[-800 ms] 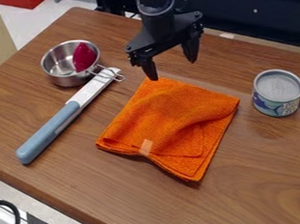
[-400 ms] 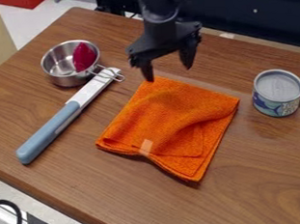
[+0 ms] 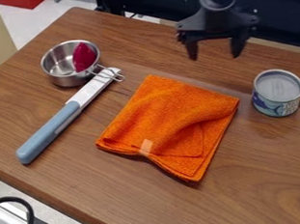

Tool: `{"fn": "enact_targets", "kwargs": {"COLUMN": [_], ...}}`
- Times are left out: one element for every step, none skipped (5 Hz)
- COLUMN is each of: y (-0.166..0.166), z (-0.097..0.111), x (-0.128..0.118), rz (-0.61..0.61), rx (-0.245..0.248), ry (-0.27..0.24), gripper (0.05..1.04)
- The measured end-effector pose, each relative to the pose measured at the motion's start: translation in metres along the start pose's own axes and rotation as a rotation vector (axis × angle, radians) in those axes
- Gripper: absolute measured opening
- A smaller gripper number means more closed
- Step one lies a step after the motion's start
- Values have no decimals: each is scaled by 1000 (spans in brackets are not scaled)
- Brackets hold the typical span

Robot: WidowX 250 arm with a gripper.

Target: Move the can to the lower right corner of table

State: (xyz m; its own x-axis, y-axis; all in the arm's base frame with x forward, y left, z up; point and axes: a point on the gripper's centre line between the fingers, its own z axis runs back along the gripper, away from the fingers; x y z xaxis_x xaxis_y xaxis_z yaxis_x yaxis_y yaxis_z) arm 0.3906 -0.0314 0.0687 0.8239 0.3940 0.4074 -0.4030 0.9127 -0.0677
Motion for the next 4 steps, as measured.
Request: {"fn": "enact_targets", "kwargs": {"y": [-27,-54,-78,-98], "z": [0,-3,-10,-16], "x": [5,3,0,-8], "rz": [-185,-336,-420,-485], "rx": [-134,-233,-250,-220], "ry": [-38,-58,-37,-56], "gripper": [999,999,999,999]}}
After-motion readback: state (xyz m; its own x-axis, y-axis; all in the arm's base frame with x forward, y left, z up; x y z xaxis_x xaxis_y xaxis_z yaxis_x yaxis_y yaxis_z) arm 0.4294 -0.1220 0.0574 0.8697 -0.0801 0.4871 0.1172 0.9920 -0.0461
